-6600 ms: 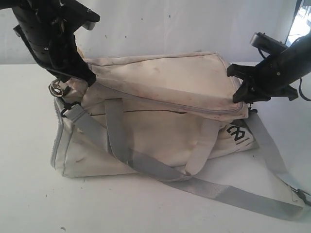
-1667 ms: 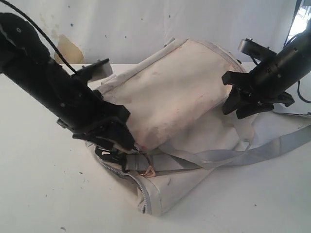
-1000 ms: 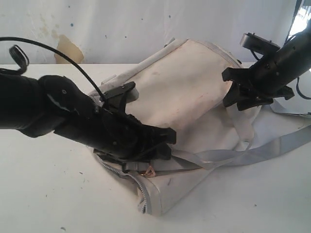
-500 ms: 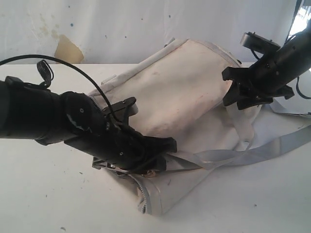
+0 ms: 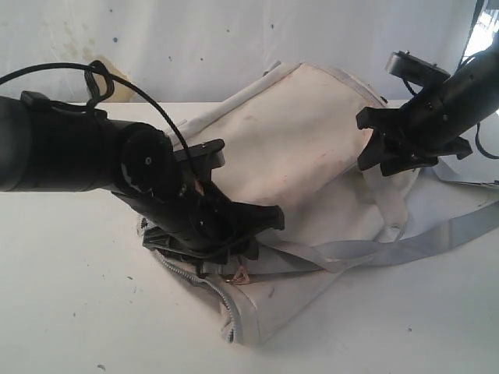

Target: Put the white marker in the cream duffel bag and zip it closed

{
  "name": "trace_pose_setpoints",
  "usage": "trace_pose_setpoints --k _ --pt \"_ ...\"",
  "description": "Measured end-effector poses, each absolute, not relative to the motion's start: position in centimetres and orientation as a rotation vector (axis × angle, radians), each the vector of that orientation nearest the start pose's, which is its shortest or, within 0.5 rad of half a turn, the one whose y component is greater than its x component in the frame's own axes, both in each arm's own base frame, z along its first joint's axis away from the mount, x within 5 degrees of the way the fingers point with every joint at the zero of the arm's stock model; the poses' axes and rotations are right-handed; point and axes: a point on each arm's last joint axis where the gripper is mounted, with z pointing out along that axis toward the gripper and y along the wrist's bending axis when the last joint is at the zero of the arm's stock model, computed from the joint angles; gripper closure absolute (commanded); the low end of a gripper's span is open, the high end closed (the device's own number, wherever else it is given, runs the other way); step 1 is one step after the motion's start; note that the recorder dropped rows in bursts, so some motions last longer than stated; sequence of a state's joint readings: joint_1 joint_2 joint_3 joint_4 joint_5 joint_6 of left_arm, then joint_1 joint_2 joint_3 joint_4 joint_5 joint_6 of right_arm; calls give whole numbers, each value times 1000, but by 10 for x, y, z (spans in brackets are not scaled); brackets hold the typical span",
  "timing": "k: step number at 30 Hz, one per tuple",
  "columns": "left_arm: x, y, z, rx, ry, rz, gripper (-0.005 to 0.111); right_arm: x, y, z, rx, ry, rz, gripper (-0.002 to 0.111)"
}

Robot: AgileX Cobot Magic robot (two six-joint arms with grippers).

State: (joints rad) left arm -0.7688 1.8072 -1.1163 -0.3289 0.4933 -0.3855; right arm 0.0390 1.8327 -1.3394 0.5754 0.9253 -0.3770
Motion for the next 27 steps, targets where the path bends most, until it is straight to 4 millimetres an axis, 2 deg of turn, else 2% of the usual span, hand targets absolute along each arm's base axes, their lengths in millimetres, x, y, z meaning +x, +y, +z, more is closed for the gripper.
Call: trace_pose_setpoints --k 10,17,27 --pt "254 -267 161 117 2884 -599 61 374 54 229 -164 2754 638 70" --pt "263 -271 163 85 2779 -648 61 374 54 229 -163 2753 637 70" --pt "263 -271 160 83 2794 -640 61 375 54 229 -160 2747 633 70"
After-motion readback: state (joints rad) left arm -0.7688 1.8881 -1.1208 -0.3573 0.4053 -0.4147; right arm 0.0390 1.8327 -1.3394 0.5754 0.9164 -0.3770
